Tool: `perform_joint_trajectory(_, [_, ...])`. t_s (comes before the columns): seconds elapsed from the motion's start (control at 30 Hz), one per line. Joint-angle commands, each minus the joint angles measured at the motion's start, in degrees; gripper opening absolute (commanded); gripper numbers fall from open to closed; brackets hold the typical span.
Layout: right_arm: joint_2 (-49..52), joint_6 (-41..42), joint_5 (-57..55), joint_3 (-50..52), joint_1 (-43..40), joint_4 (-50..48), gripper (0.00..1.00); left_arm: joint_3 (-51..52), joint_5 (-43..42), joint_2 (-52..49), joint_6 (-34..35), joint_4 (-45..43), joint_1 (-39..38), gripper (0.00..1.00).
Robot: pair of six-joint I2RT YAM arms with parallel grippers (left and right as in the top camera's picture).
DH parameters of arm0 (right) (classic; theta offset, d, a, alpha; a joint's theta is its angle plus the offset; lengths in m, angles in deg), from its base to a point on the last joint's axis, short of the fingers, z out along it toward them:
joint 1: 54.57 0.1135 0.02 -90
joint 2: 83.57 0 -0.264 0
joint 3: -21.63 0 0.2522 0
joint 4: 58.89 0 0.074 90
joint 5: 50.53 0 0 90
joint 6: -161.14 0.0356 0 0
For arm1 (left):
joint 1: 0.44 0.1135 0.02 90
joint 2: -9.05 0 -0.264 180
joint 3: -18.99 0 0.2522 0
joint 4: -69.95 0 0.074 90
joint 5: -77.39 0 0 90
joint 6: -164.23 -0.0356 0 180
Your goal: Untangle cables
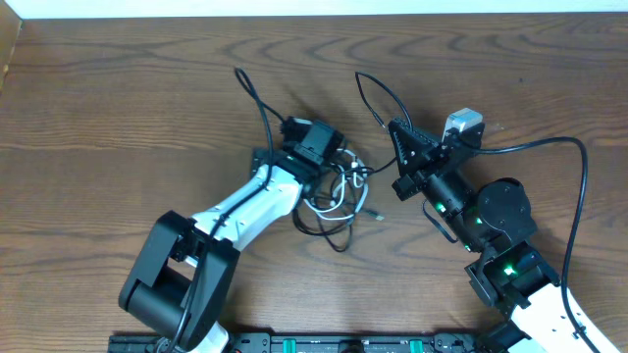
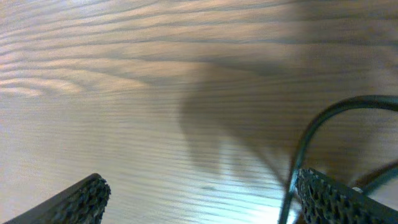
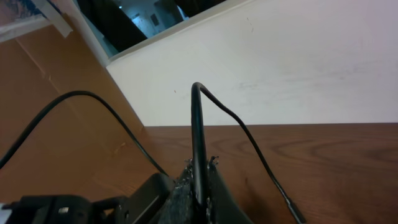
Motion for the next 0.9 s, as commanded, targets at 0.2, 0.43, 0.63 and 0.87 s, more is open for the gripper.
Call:
perform_joint_trajectory(0.2, [-4.61,-3.61,-0.98,-0.66,-6.03,-0.83,0.01,0.07,3.8,-0.44,2.6,3.43,5.6,0.89])
perform_joint_trajectory(0.43, [-9.94,-11.72,-2.08,-0.66,-15.15,0.85,0.01,0.07,3.21,-0.44,2.6,3.61,5.64,0.89])
perform_joint_trajectory(0.63, [-12.9,-19.91,-7.5,-0.66,-23.5,3.74,0.01,0.07,3.21,-0.44,2.6,3.63,5.64,0.88])
perform_joint_trajectory(0.87, [-12.68,-29.03,-24.17,-0.66,-32.76,7.67,0.01,0.07,3.21,-0.44,2.6,3.65,5.64,0.88])
